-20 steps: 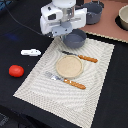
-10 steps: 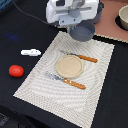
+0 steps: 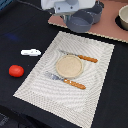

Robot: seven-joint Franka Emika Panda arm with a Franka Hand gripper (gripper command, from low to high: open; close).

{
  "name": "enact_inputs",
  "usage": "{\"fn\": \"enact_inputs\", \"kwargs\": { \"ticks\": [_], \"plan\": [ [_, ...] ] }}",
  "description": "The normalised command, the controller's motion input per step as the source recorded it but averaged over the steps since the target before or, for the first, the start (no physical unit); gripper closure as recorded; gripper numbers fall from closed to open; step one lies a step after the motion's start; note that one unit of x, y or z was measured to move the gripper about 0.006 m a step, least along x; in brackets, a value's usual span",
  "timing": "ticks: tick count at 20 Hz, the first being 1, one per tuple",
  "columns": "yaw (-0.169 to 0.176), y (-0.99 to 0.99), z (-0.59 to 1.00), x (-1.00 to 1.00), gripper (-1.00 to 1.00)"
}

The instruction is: Place the pan onto the stove and place the fish and sausage into the pan.

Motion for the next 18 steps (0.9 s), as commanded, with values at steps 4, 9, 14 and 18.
{"fn": "enact_inputs", "kwargs": {
  "ticks": [4,9,14,18],
  "plan": [
    [0.000,0.40,0.08,-1.00,1.00],
    [0.000,0.56,-0.01,-0.78,1.00],
    [0.000,0.60,-0.11,-0.65,1.00],
    [0.004,0.58,-0.21,-0.36,1.00]
  ]
}}
